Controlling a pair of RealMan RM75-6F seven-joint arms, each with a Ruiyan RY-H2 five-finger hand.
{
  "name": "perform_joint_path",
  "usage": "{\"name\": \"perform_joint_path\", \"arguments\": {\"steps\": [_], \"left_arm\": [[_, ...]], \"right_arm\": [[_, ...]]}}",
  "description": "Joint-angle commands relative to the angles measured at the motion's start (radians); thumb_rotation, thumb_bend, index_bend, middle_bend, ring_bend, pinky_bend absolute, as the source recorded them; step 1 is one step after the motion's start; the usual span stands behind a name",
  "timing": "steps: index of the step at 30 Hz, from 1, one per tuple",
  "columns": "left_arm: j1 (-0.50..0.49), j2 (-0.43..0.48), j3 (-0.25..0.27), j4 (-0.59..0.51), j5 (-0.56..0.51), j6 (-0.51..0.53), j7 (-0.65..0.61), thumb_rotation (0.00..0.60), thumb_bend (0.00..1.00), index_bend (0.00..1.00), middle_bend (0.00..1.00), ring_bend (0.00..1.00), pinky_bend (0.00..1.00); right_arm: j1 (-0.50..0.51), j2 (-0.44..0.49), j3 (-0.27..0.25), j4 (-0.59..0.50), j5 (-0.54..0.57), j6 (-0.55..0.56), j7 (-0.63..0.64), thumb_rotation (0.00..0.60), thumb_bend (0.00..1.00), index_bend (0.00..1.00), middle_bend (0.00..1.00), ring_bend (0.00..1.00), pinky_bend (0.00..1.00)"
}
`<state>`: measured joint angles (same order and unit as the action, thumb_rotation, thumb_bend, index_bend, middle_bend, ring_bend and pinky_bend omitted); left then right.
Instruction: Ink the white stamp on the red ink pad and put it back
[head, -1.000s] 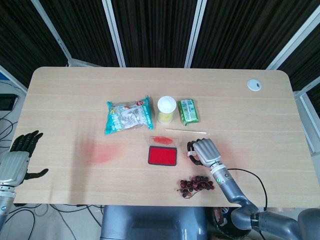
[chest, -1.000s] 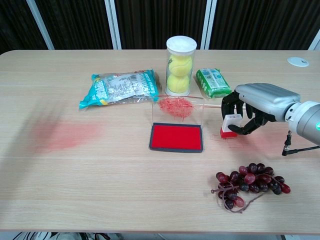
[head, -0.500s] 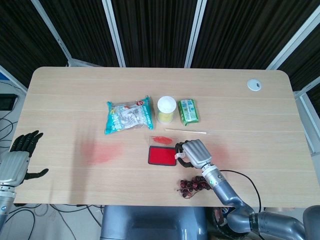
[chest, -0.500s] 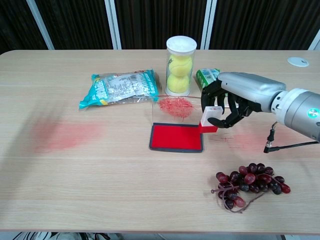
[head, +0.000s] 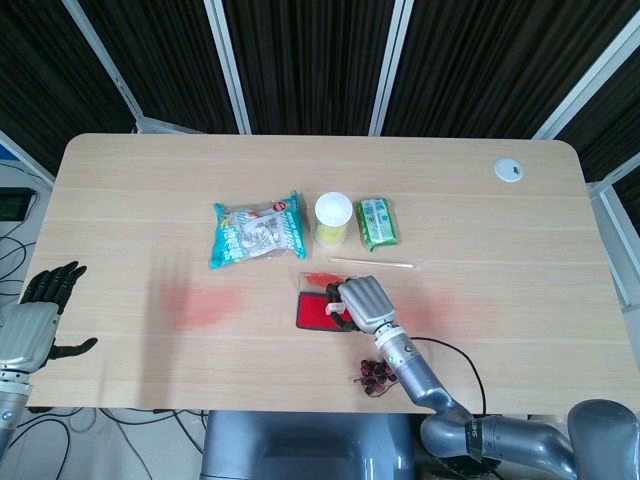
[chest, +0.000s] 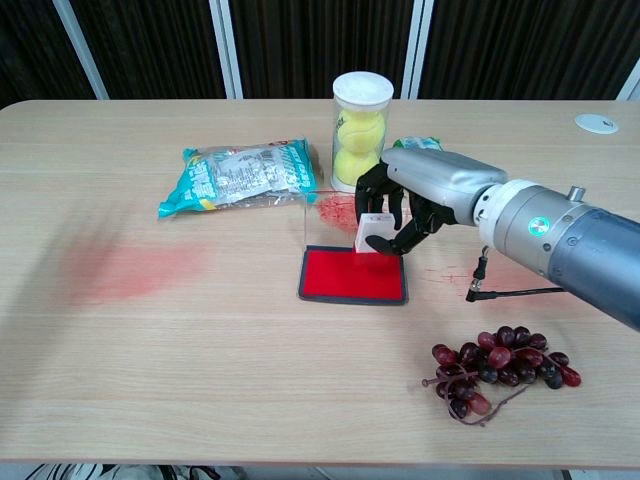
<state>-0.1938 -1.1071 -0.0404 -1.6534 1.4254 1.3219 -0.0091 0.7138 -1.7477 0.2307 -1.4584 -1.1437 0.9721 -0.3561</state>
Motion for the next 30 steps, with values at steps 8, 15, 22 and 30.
{"name": "perform_joint_path", "arguments": {"steps": [8, 15, 22, 30], "left_arm": [[-0.002, 0.006, 0.002, 0.0, 0.001, -0.008, -0.014, 0.6, 0.01, 0.0, 0.0, 0.0, 0.0], [-0.003, 0.006, 0.002, 0.0, 0.0, -0.008, -0.015, 0.6, 0.01, 0.0, 0.0, 0.0, 0.0], [-0.002, 0.006, 0.002, 0.0, 0.0, -0.008, -0.015, 0.6, 0.01, 0.0, 0.0, 0.0, 0.0], [-0.003, 0.007, 0.003, 0.001, 0.002, -0.007, -0.019, 0.6, 0.01, 0.0, 0.0, 0.0, 0.0]], "right_arm": [[0.034, -0.102, 0.008, 0.115, 0.016, 0.005, -0.004, 0.6, 0.57, 0.75, 0.62, 0.51, 0.58], [0.04, -0.152, 0.005, 0.178, 0.022, 0.004, 0.014, 0.6, 0.57, 0.75, 0.62, 0.51, 0.58], [0.039, -0.187, 0.0, 0.224, 0.008, 0.008, 0.048, 0.6, 0.58, 0.76, 0.63, 0.51, 0.58], [0.037, -0.204, -0.009, 0.253, 0.004, 0.002, 0.053, 0.6, 0.58, 0.76, 0.63, 0.51, 0.58]]}}
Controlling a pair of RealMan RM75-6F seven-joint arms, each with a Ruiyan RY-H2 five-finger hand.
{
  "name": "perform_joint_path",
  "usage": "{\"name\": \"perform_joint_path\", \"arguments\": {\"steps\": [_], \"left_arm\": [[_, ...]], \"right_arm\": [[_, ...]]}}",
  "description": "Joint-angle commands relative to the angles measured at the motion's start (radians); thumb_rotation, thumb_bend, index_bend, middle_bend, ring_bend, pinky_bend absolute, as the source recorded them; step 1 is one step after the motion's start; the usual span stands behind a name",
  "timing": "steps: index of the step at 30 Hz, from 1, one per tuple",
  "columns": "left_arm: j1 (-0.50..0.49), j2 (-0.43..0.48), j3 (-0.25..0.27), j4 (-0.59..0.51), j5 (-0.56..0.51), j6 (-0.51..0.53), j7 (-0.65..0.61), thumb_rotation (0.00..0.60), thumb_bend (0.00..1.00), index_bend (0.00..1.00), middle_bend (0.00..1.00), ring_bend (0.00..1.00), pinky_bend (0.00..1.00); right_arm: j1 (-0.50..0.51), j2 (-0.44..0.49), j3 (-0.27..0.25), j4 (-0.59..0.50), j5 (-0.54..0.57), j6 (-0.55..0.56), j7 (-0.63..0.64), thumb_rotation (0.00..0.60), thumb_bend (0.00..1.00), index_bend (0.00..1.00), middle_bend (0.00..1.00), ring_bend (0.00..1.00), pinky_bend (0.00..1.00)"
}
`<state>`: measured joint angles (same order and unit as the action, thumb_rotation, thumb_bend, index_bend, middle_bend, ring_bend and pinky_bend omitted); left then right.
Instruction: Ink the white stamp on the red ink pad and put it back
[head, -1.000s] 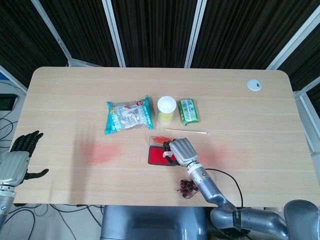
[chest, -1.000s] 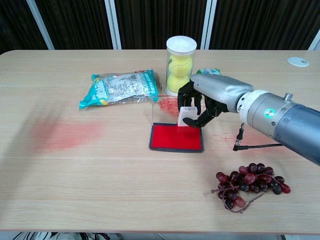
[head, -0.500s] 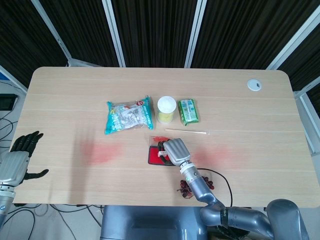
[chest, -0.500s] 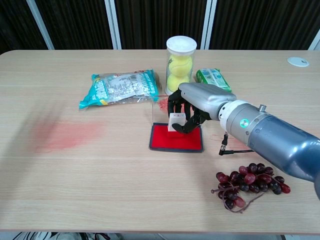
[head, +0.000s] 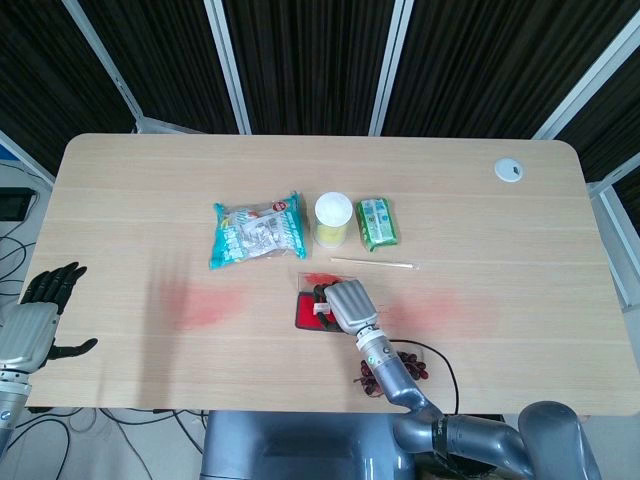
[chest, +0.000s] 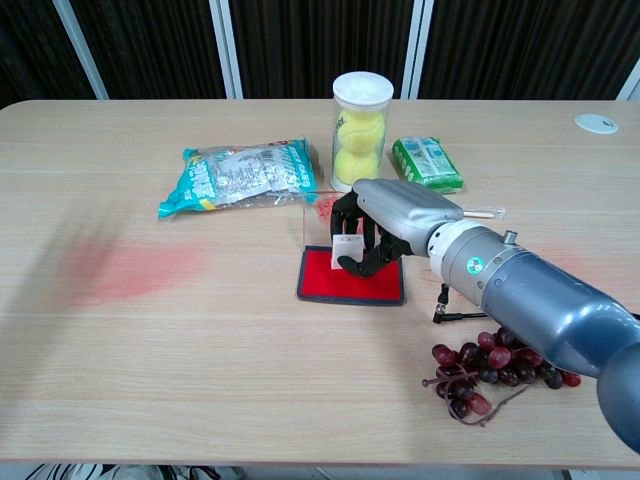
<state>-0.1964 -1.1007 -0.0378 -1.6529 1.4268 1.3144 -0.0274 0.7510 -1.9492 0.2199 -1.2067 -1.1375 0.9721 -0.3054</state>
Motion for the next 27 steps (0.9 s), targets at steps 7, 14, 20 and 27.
{"name": "perform_joint_path", "arguments": {"steps": [7, 14, 20, 27], "left_arm": [[0.0, 0.0, 0.0, 0.001, 0.0, 0.0, 0.0, 0.6, 0.01, 0.0, 0.0, 0.0, 0.0], [0.0, -0.001, 0.0, 0.0, 0.0, 0.002, 0.002, 0.6, 0.01, 0.0, 0.0, 0.0, 0.0], [0.0, -0.001, 0.0, -0.001, -0.001, 0.002, 0.002, 0.6, 0.02, 0.0, 0.0, 0.0, 0.0], [0.0, -0.001, 0.0, 0.001, 0.001, 0.002, 0.0, 0.6, 0.01, 0.0, 0.0, 0.0, 0.0]], "right_arm": [[0.007, 0.016, 0.029, -0.037, -0.027, 0.026, 0.018, 0.6, 0.59, 0.76, 0.63, 0.51, 0.58], [0.004, 0.026, 0.025, -0.051, -0.027, 0.029, 0.005, 0.6, 0.59, 0.76, 0.63, 0.51, 0.58], [-0.007, 0.008, 0.001, -0.022, -0.023, 0.022, 0.004, 0.6, 0.59, 0.76, 0.63, 0.51, 0.58], [-0.01, -0.003, -0.018, 0.005, -0.034, 0.014, 0.004, 0.6, 0.59, 0.76, 0.63, 0.51, 0.58]]}}
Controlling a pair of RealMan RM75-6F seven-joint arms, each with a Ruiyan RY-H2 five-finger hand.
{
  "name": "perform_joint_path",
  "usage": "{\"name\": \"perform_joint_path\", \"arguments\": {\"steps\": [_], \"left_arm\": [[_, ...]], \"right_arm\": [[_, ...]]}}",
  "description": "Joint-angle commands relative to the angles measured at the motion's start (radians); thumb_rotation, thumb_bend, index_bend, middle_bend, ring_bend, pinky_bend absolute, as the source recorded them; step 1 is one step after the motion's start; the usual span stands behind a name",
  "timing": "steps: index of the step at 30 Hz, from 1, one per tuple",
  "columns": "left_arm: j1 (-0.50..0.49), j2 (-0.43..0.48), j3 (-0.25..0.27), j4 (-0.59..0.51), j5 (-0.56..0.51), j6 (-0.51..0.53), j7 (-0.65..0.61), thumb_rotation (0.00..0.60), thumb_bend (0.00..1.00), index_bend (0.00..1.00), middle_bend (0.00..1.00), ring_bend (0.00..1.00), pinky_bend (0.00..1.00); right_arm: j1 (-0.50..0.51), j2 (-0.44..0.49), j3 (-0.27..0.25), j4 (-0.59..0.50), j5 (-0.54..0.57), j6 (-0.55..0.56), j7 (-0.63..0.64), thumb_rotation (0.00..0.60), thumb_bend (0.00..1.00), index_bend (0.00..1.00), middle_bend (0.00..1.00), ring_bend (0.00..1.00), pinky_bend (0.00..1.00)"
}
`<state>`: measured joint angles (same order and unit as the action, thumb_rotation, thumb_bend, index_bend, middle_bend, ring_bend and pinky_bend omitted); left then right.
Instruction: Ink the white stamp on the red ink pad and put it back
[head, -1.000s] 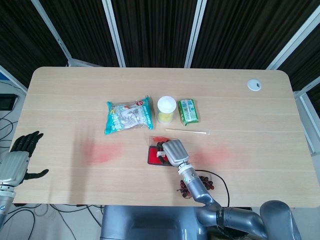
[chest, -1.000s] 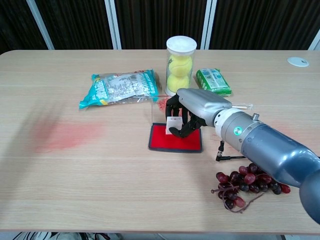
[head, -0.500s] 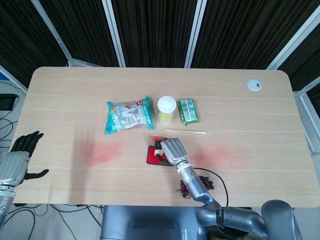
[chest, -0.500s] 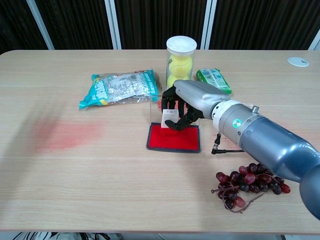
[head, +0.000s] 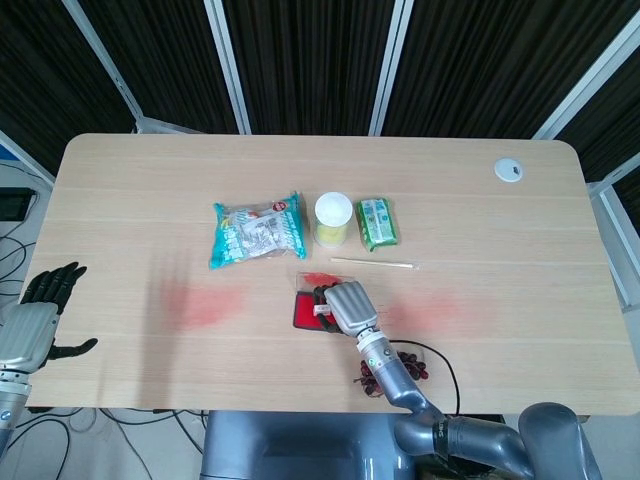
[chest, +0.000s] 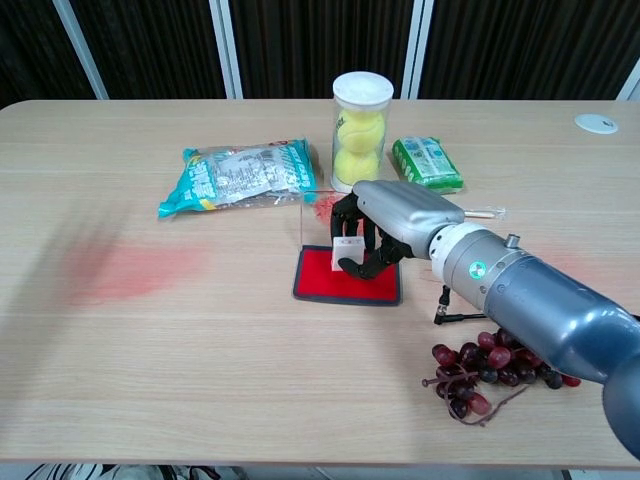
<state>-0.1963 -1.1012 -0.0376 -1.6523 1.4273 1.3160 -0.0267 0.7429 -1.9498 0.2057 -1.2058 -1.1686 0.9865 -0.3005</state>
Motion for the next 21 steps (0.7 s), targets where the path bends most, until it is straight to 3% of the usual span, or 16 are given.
{"name": "perform_joint_path", "arguments": {"steps": [1, 12, 21], "left_arm": [[0.0, 0.0, 0.0, 0.0, 0.001, 0.001, -0.001, 0.6, 0.01, 0.0, 0.0, 0.0, 0.0], [0.002, -0.003, 0.0, 0.004, 0.003, 0.007, 0.004, 0.6, 0.01, 0.0, 0.0, 0.0, 0.0], [0.006, -0.011, -0.003, 0.004, 0.001, 0.02, 0.023, 0.6, 0.01, 0.0, 0.0, 0.0, 0.0]], "right_arm": [[-0.002, -0.003, -0.004, 0.005, -0.005, 0.001, -0.001, 0.6, 0.59, 0.76, 0.63, 0.51, 0.58], [-0.017, 0.06, 0.015, -0.074, -0.055, 0.061, 0.011, 0.6, 0.59, 0.76, 0.63, 0.51, 0.58], [-0.087, 0.19, -0.04, -0.188, -0.09, 0.111, 0.009, 0.6, 0.59, 0.76, 0.63, 0.51, 0.58]]}}
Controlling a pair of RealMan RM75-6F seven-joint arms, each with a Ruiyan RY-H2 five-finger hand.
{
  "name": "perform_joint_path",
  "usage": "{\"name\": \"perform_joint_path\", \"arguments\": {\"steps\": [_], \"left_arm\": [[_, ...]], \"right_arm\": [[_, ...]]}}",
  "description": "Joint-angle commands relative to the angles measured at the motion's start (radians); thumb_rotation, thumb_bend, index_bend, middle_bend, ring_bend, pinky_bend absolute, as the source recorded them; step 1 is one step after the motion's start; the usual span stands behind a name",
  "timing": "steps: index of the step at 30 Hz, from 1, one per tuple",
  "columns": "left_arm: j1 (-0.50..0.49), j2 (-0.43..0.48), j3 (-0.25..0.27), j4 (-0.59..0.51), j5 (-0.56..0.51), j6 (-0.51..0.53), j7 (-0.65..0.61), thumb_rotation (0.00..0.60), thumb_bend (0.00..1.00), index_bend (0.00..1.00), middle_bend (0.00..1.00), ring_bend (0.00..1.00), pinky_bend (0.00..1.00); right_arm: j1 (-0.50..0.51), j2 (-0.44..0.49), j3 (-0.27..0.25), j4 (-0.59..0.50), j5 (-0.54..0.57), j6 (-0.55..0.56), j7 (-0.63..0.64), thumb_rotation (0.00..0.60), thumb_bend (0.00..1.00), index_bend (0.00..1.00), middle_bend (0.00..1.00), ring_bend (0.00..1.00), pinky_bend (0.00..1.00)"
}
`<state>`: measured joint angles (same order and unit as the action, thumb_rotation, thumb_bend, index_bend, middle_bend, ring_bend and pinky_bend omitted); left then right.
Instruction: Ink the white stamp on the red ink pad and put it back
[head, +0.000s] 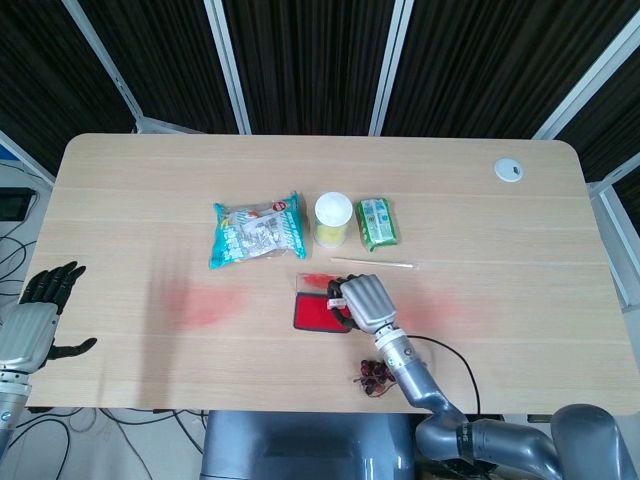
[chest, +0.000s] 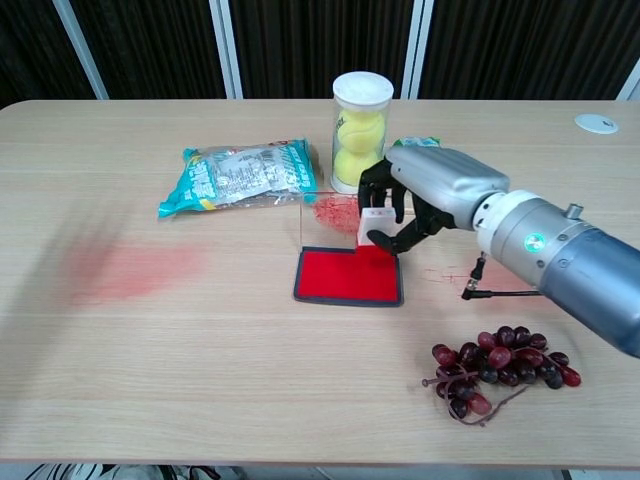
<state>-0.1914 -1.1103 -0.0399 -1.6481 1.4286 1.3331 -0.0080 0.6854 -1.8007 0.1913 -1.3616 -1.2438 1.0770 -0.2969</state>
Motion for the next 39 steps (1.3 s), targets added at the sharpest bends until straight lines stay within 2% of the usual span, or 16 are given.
{"name": "perform_joint_path", "arguments": {"steps": [1, 9, 23, 39], "left_arm": [[0.002, -0.003, -0.001, 0.0, -0.001, 0.005, 0.007, 0.6, 0.01, 0.0, 0.0, 0.0, 0.0], [0.007, -0.012, -0.005, 0.001, 0.005, 0.024, 0.013, 0.6, 0.01, 0.0, 0.0, 0.0, 0.0], [0.009, -0.018, -0.005, 0.009, 0.011, 0.031, 0.007, 0.6, 0.02, 0.0, 0.0, 0.0, 0.0], [0.009, -0.017, -0.006, 0.009, 0.013, 0.031, 0.004, 0.6, 0.01, 0.0, 0.0, 0.0, 0.0]], "right_arm": [[-0.037, 0.052, -0.031, -0.037, -0.017, 0.023, 0.009, 0.6, 0.59, 0.76, 0.63, 0.51, 0.58], [-0.08, 0.101, -0.05, -0.011, -0.023, 0.043, 0.057, 0.6, 0.59, 0.76, 0.63, 0.51, 0.58], [-0.089, 0.044, -0.028, 0.168, -0.002, 0.006, 0.165, 0.6, 0.58, 0.76, 0.59, 0.49, 0.57], [-0.096, 0.024, -0.022, 0.218, -0.001, -0.012, 0.187, 0.6, 0.54, 0.76, 0.57, 0.46, 0.52]]}}
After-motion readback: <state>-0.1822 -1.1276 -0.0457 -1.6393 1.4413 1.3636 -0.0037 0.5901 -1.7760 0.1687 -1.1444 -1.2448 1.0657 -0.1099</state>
